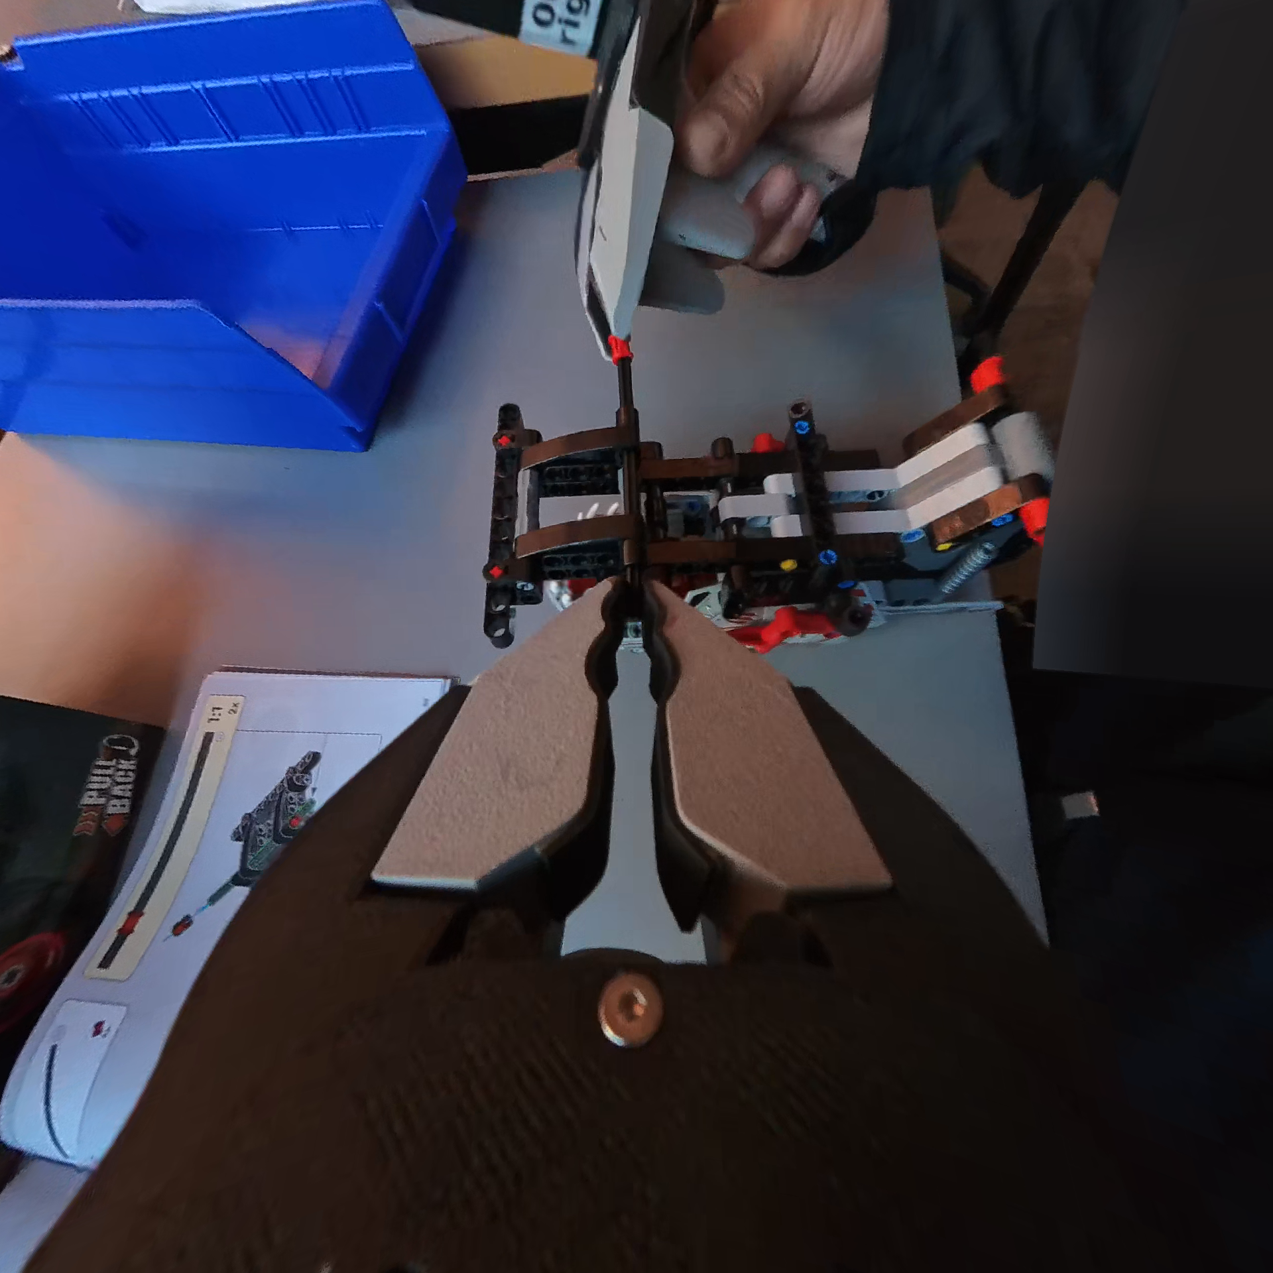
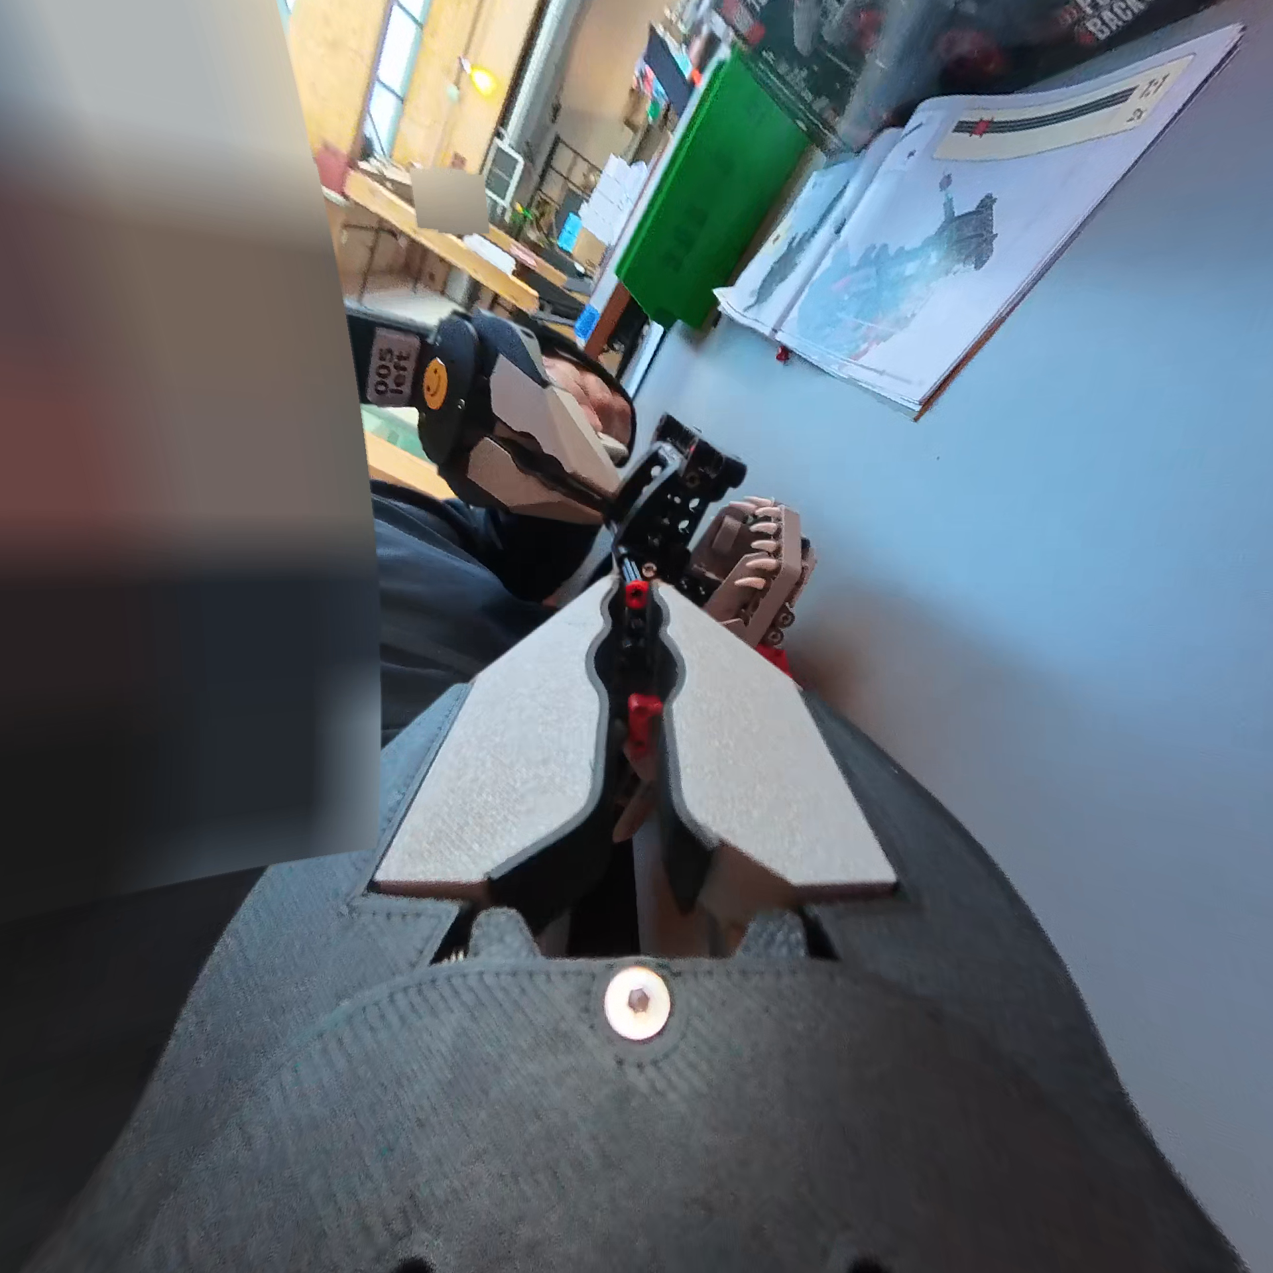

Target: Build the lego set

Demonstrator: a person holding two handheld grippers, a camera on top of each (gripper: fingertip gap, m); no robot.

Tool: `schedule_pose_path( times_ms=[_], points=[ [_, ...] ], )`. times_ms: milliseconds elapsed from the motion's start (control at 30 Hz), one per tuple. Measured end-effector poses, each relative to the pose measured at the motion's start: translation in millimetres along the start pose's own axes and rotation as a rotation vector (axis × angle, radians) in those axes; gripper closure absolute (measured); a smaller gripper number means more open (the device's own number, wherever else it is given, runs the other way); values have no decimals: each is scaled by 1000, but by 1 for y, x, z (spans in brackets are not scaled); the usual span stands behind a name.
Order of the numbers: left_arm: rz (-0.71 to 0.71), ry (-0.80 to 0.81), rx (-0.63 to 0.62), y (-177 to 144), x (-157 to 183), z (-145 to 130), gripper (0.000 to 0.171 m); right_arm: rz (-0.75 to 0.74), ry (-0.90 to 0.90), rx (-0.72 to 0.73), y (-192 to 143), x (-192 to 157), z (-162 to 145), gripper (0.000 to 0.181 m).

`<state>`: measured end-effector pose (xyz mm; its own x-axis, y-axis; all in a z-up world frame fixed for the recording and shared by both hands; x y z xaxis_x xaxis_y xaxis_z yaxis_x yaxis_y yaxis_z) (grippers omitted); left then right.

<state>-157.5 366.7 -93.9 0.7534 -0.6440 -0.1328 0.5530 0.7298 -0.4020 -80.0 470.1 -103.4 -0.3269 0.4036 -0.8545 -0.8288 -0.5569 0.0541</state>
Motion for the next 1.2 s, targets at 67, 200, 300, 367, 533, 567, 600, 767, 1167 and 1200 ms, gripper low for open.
schedule_pose_path(
  times_ms=[67,200,300,367,533,567,600,767,1167,1200],
  points=[
    [11,11,4,0,-1,1,171,-18,6,-8,0,2,1,178],
    [35,25,34,0,2,0,171,39,61,64,-1,5,-4,179],
    [40,-10,68,1,4,-3,171,79,127,153,-1,7,-9,179],
    [58,-8,89,0,4,-4,171,99,160,222,-1,7,-12,179],
    [72,-44,140,0,8,-9,171,101,166,332,1,4,-16,178],
    [68,-53,142,0,9,-11,171,98,157,336,1,5,-17,177],
    [65,-57,152,0,9,-11,171,90,137,329,1,5,-17,179],
    [44,-38,152,0,8,-11,171,71,13,170,2,4,-12,179],
    [23,-71,154,-4,1,-22,171,126,-58,90,14,9,-12,179],
    [16,-74,151,-3,1,-23,171,116,-72,85,13,10,-13,179]
  ],
)
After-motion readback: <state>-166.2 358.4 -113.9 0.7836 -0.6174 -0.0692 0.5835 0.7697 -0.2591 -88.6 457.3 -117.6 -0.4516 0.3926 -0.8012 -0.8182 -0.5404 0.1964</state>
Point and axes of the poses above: each gripper's, where its closed fingertips meet, y out along the fingers, z out of its top, x = y × z across the jaws, the point moved 3 cm from there along -y, back along the fingers, and after that the axes turned 13 degrees about x, right-handed, at the moved point
